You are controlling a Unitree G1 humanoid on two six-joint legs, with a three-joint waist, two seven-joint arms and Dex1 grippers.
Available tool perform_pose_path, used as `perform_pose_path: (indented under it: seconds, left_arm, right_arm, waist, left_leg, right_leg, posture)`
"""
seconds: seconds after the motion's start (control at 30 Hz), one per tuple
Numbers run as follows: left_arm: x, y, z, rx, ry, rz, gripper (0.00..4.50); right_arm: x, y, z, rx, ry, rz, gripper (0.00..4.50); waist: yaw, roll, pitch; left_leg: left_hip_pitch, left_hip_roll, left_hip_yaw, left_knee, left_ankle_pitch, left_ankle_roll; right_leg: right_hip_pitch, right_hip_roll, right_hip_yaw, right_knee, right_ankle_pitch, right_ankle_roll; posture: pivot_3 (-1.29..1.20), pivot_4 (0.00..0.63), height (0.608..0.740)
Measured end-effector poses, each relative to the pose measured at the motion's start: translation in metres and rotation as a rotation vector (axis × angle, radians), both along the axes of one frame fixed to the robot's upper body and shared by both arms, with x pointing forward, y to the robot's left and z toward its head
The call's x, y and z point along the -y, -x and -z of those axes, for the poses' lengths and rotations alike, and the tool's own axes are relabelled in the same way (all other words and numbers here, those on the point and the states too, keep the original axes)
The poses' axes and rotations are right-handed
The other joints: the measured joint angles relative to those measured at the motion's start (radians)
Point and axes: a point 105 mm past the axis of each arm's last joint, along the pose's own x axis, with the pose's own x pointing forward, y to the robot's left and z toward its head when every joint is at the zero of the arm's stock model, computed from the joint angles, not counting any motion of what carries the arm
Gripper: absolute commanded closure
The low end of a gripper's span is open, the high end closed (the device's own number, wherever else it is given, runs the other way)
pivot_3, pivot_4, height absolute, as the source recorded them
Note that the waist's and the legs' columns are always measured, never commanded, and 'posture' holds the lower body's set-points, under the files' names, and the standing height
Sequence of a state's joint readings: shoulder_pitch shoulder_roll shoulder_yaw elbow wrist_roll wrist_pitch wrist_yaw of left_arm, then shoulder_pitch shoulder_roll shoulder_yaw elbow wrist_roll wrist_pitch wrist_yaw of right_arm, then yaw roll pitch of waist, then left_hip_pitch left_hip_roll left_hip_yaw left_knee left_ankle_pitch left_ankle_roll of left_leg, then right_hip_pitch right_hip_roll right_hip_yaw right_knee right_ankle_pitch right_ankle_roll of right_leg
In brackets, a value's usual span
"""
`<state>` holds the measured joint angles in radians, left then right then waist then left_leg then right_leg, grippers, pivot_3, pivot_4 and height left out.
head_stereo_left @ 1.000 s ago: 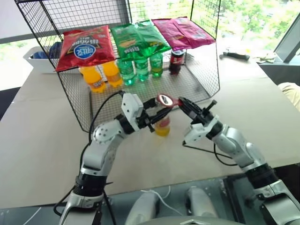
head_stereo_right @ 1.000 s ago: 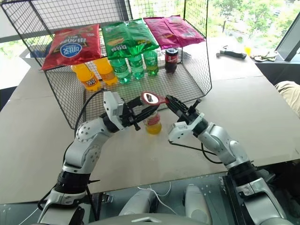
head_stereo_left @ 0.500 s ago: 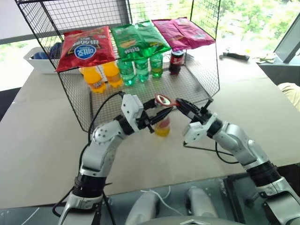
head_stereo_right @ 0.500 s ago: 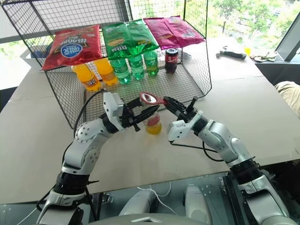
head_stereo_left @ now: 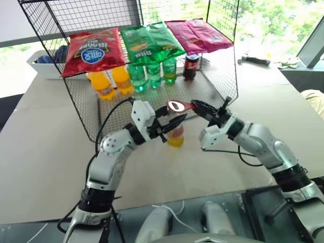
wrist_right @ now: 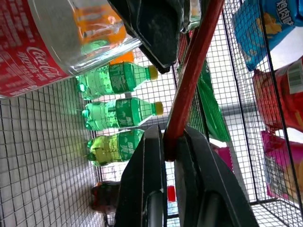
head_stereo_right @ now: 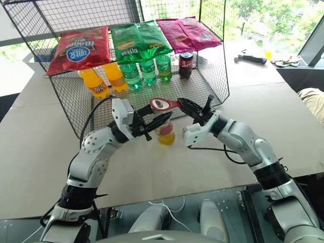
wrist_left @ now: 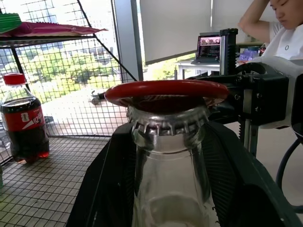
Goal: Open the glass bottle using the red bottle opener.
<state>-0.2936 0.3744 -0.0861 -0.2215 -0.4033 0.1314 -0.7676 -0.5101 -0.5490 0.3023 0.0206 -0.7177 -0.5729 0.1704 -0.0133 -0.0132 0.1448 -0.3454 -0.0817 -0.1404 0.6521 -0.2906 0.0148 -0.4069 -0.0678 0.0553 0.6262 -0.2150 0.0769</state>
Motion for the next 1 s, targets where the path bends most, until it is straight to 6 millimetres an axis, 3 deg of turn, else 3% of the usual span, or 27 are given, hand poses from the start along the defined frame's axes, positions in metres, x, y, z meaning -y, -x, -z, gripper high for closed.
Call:
perform_pose_path:
  seconds: [0.1, 0.23, 0.57, 0.73, 0.93, 1.0]
  left_arm:
    - [0.000, 0.000, 0.000, 0.000, 0.003, -0.004, 2.98]
    - [0.007, 0.000, -0.001, 0.007, -0.005, 0.012, 2.98]
    - [0.007, 0.001, 0.000, 0.010, -0.003, 0.017, 2.98]
    - [0.006, 0.002, 0.001, 0.006, 0.000, 0.015, 2.98]
    - [0.004, 0.002, -0.001, 0.007, 0.012, 0.013, 2.98]
    - [0.003, 0.002, -0.001, 0.006, 0.013, 0.013, 2.05]
  right_arm:
    - [0.000, -0.001, -0.004, 0.010, 0.011, 0.001, 4.50]
    - [-0.003, 0.001, -0.028, 0.090, -0.002, -0.020, 4.50]
    - [0.009, -0.004, -0.035, 0.108, -0.029, 0.026, 4.50]
    - [0.025, -0.010, -0.042, 0.000, -0.267, 0.081, 4.50]
    - [0.043, -0.022, -0.024, -0.250, -0.499, 0.170, 4.50]
    - [0.044, -0.021, -0.019, -0.297, -0.535, 0.180, 4.50]
  waist:
    - [0.001, 0.000, 0.000]
    - [0.000, -0.001, 0.000]
    - [0.002, -0.001, 0.000]
    - [0.002, 0.000, 0.000]
    - [0.001, 0.000, 0.000]
    - [0.001, 0.000, 0.000]
  left_leg:
    - [0.000, 0.000, 0.000, 0.000, 0.000, 0.000]
    - [0.000, 0.000, 0.000, 0.000, 0.000, 0.000]
    - [-0.001, -0.001, 0.000, -0.001, 0.000, 0.000]
    - [-0.001, 0.000, -0.001, -0.001, 0.000, 0.000]
    - [-0.001, 0.000, 0.000, -0.001, 0.000, 0.000]
    - [-0.001, 0.000, -0.001, -0.002, 0.000, 0.000]
  right_leg:
    - [0.000, 0.000, 0.000, 0.000, 0.000, 0.000]
    - [0.000, 0.000, -0.001, 0.000, 0.000, 0.000]
    - [-0.001, -0.001, 0.000, -0.001, 0.000, 0.000]
    - [-0.001, -0.001, 0.000, -0.001, 0.000, 0.000]
    - [-0.001, -0.001, 0.000, -0.001, 0.000, 0.000]
    - [-0.001, -0.001, 0.000, -0.001, 0.000, 0.000]
  posture:
    - [0.00, 0.150, 0.740]
    - [0.00, 0.150, 0.740]
    - [0.00, 0.150, 0.740]
    - [0.00, 0.150, 0.740]
    - [0.00, 0.150, 0.740]
    - [0.00, 0.150, 0.740]
